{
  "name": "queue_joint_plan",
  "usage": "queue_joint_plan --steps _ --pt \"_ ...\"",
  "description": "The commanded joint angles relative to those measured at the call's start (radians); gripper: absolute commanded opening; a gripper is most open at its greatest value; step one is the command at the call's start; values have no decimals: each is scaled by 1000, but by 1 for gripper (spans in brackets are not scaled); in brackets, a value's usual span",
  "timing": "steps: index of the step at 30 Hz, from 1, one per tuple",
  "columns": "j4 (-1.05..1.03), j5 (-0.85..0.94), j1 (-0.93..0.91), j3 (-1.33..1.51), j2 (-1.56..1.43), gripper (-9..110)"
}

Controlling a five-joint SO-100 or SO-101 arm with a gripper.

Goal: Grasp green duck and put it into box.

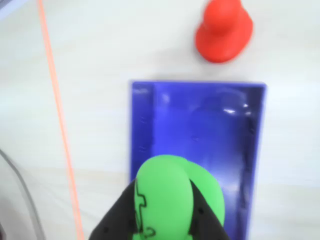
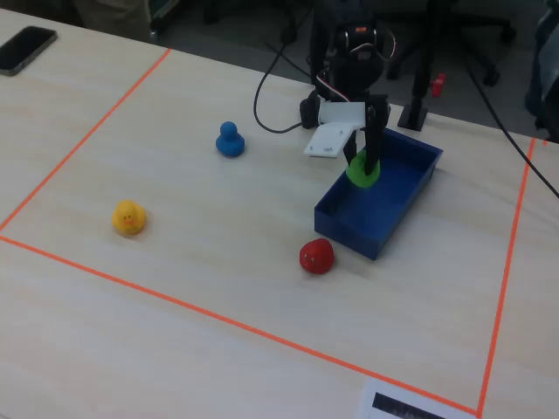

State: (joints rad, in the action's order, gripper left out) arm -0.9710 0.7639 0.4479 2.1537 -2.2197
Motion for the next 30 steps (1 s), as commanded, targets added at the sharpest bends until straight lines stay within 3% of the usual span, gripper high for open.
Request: queue_joint_plan --steps 1,3,6,7,13,19,24,30 --pt "69 23 -28 253 -152 4" --pt "61 18 -28 318 -209 9" --pt "21 26 -23 376 -270 32" --pt "8 28 -23 385 -288 34" --pt "-64 32 -44 374 -400 29" --pt "-5 118 -163 347 -551 1" --pt "103 239 -259 437 -709 0" --pt "222 324 -298 744 -985 0"
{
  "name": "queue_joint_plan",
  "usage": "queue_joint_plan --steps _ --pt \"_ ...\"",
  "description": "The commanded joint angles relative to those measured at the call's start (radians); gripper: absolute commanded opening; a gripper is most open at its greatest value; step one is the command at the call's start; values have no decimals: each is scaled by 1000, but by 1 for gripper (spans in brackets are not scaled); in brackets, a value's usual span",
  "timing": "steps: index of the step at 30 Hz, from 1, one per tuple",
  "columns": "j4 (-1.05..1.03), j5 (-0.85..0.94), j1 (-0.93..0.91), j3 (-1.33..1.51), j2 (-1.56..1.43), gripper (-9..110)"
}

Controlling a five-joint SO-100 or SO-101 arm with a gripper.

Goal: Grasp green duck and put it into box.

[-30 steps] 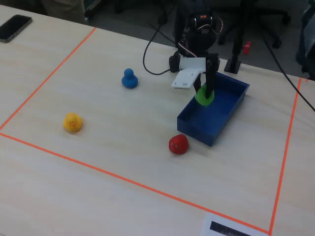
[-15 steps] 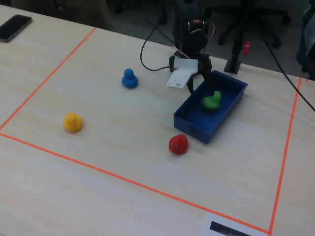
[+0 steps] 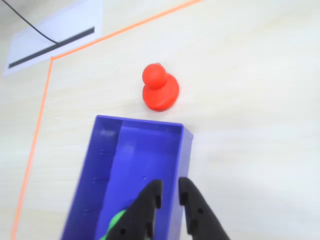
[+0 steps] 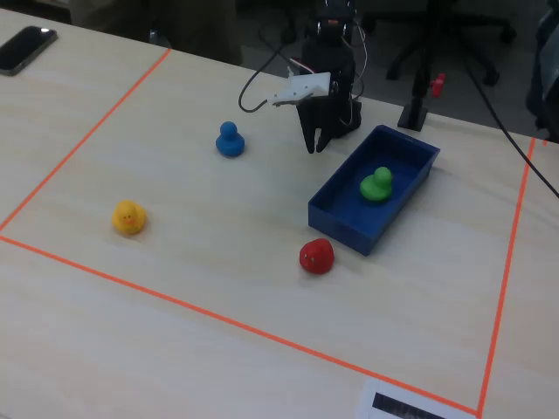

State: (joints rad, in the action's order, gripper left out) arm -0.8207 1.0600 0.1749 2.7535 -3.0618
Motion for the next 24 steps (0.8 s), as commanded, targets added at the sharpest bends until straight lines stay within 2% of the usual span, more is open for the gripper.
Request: queue_joint_plan --steps 1,5,10,18,24 --pt "84 29 -34 187 -166 0" --pt "124 32 -60 350 -233 0" --pt "28 -3 -78 357 -249 0" --pt "-348 48 -72 357 -249 0" --pt "-482 117 -66 357 -249 0"
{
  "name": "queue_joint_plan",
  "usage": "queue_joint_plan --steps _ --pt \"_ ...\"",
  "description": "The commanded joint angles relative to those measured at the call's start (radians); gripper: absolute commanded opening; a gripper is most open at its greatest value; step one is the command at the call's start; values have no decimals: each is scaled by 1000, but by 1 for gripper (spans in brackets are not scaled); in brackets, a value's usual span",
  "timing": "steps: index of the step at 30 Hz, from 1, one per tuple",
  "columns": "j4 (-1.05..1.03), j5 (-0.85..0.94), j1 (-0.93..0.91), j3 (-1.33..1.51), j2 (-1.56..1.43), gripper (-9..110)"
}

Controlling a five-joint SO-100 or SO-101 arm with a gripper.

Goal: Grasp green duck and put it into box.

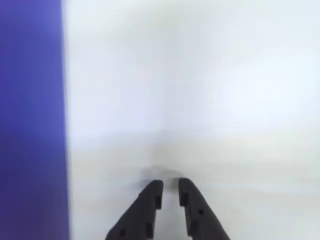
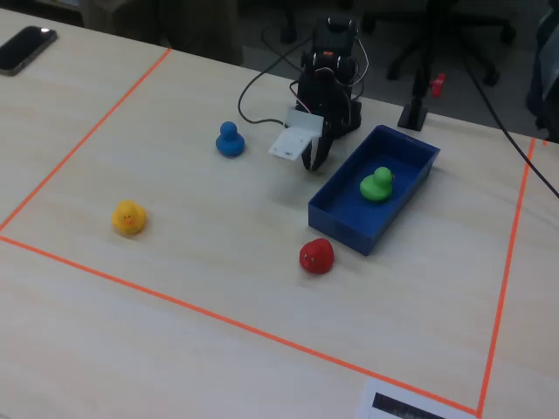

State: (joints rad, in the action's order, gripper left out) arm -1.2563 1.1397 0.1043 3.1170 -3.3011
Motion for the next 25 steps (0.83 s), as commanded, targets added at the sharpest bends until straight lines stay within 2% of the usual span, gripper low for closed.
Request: queue_joint_plan --steps 1,25 --pt "-49 40 5 -6 -9 0" --pt "-46 35 -2 -6 -9 3"
